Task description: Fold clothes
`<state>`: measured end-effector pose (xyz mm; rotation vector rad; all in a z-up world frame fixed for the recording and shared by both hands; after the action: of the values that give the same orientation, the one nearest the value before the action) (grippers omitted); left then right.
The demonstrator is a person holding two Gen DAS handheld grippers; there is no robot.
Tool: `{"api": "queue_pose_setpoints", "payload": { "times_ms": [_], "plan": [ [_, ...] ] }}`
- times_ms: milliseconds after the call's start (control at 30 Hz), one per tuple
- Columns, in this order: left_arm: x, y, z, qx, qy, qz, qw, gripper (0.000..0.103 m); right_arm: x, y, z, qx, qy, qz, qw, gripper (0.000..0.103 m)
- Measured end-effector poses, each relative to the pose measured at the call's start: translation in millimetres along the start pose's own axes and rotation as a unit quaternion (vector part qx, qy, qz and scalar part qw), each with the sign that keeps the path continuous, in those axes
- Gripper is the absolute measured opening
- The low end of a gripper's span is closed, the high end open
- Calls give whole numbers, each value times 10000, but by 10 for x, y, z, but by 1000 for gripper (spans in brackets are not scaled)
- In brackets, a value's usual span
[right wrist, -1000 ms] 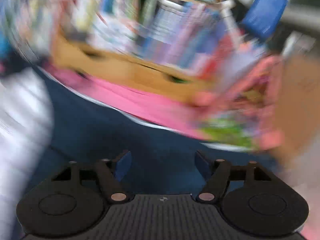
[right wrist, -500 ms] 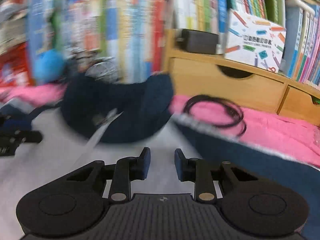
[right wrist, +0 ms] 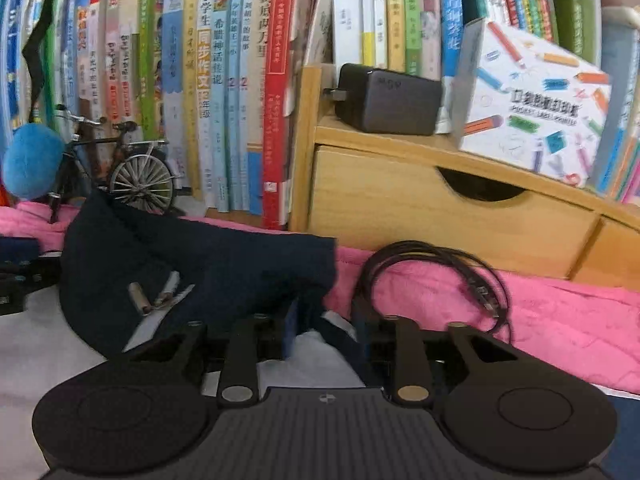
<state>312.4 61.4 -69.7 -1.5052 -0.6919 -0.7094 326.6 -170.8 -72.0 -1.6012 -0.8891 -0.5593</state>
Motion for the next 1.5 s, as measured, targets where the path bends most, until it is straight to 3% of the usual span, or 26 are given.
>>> {"api": "queue_pose_setpoints", "payload": {
  "times_ms": [100, 233, 367, 467, 567, 667, 800, 833, 900, 933, 1000, 1067, 1133, 1233, 1500],
  "plan": [
    [-121, -367, -5, -212, 78, -121, 9997, 41, -52, -213, -27, 109, 102, -18, 9999, 49],
    [-397, -885, -168, -647, 306, -198, 9972, 41, -194, -642, 119, 939, 247, -32, 9953, 56],
    [-843, -1418, -351, -829, 638, -181, 9943, 41, -469, -1341, 567, 1512, -678, -200, 9860, 68],
    [-1285, -1839, -389, -848, 704, -24, 9939, 41, -865, -1994, 804, 1636, -1084, -507, 9792, 78],
    [-1728, -2233, -309, -781, 441, 188, 9958, 42, -1376, -2617, 979, 2007, -1198, -536, 9708, 78],
    [-2065, -2593, -103, -626, 22, 63, 9980, 42, -1892, -3044, 968, 1898, -954, -643, 9751, 80],
    [-2330, -2953, 153, -88, 21, -376, 9993, 44, -2551, -3568, 881, 1601, -606, -799, 9820, 86],
    [-2370, -3034, 209, 156, -87, -377, 9991, 44, -2674, -3633, 758, 1316, -486, -858, 9864, 86],
    [-2450, -3216, 270, 573, -401, -213, 9973, 42, -2800, -3820, 576, 385, -240, -586, 9973, 86],
    [-2489, -3361, 211, 544, -517, -92, 9971, 42, -2850, -3927, 493, -127, -116, -399, 9991, 86],
    [-2570, -3677, 18, 321, -598, 38, 9977, 49, -2874, -4281, 467, -455, 341, -308, 9979, 85],
    [-2680, -3909, -206, 78, -513, 44, 9986, 64, -2857, -4596, 594, -182, 620, -435, 9970, 90],
    [-2789, -4023, -389, 35, -304, 189, 9994, 64, -2830, -4812, 798, 147, 651, -489, 9966, 95],
    [-2911, -4120, -539, 95, -115, 361, 9992, 65, -2808, -4943, 1135, 229, 250, -435, 9985, 98],
    [-3026, -3996, -353, 347, -561, 716, 9953, 67, -3020, -4876, 1461, 374, 7, -8, 9993, 100]
  ]
}}
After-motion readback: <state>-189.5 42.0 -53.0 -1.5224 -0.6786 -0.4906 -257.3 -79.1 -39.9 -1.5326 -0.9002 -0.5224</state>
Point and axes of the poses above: each gripper's, at about its wrist camera, not at the fingertips, and y roughly the way its jaws point, z to its left, x to its top, the point moved 5 cm from there along y, roughly the way its jaws point, and after that the axes turned 9 degrees about -y, right-handed, at the moved point
